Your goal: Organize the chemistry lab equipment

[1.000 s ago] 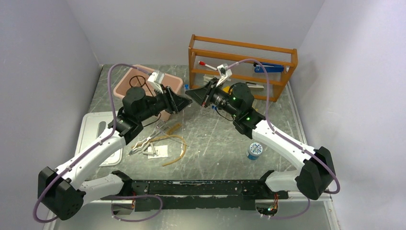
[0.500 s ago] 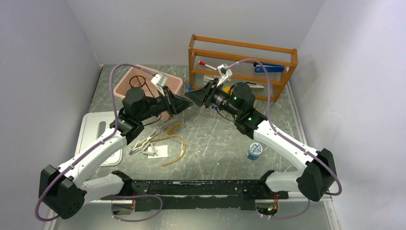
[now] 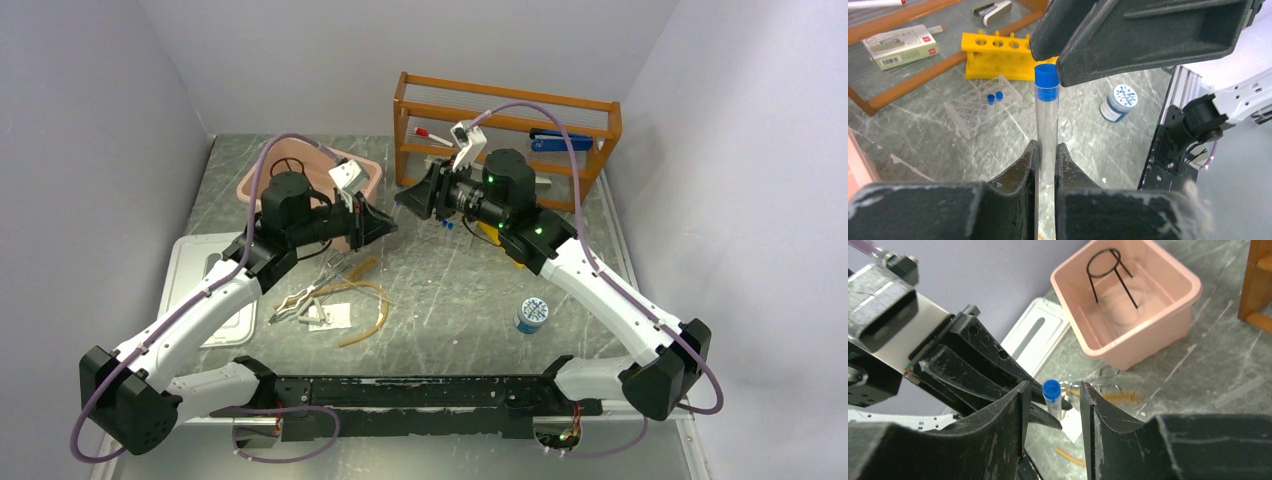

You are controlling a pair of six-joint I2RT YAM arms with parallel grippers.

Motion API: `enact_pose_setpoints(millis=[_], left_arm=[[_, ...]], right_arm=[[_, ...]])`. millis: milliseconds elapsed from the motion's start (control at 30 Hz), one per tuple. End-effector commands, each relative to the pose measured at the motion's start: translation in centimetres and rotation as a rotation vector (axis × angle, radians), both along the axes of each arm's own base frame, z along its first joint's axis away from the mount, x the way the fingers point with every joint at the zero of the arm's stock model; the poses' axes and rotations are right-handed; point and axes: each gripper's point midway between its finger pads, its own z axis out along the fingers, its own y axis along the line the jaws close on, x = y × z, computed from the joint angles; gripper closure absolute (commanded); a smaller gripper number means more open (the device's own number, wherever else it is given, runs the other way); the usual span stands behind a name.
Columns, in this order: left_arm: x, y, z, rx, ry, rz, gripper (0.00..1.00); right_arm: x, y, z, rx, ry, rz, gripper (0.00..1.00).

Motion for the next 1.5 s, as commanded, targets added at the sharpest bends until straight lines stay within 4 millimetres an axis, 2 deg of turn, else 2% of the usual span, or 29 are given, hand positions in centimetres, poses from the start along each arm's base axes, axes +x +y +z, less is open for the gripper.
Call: enact_pose_setpoints(millis=[0, 433, 767, 800, 867, 967, 1000, 1033, 1133, 1333, 1467], left_arm=[[-0.6, 0.4, 0.1, 0.056, -0.064, -0.036, 0.95], [-0.7, 0.2, -0.6, 0.068, -0.064, -0.056, 0.95], [-0.4, 0.4, -0.7, 0.068, -0.066, -0.038, 0.95], [-0.3, 0.4, -0.8, 0.069, -0.061, -0.026, 0.9], [0.0, 0.6, -0.8, 0.072, -0.049, 0.001, 0.71], [0.6, 1.1, -0.9, 0.081, -0.031, 0.051, 0.38], [0.9, 1.3, -0.9, 0.082, -0.024, 0.075, 0.3], [1.2, 1.5, -1.0, 0.085, -0.021, 0.099, 0.26], [1.7, 2.2, -1.0, 0.093, -0.021, 0.151, 0.21], [1.9, 2.5, -1.2, 0.092, -0.022, 0.175, 0.2], [2.1, 2.6, -1.5, 0.105, -0.016, 0.191, 0.21]], right_arm=[[-1.1, -0.2, -1.2, -0.061, 0.053, 0.053, 0.56], [-0.5, 0.9, -0.9, 0.009, 0.084, 0.086, 0.63], [-0.4, 1.1, -1.9, 0.003, 0.108, 0.125, 0.85], [-0.4, 1.1, -1.8, -0.001, 0.102, 0.128, 0.88], [-0.1, 0.7, -1.9, -0.012, 0.085, 0.12, 0.92], [1.1, -0.5, -2.1, -0.047, 0.032, 0.064, 0.93], [1.8, -1.1, -2.4, -0.075, 0.011, 0.026, 0.94], [2.5, -1.9, -2.7, -0.11, -0.017, -0.011, 0.94], [4.8, -4.9, -4.4, -0.234, -0.102, -0.148, 0.95], [8.8, -11.2, -9.0, -0.412, -0.157, -0.306, 0.98], [9.7, -13.1, -10.8, -0.453, -0.195, -0.319, 0.98]])
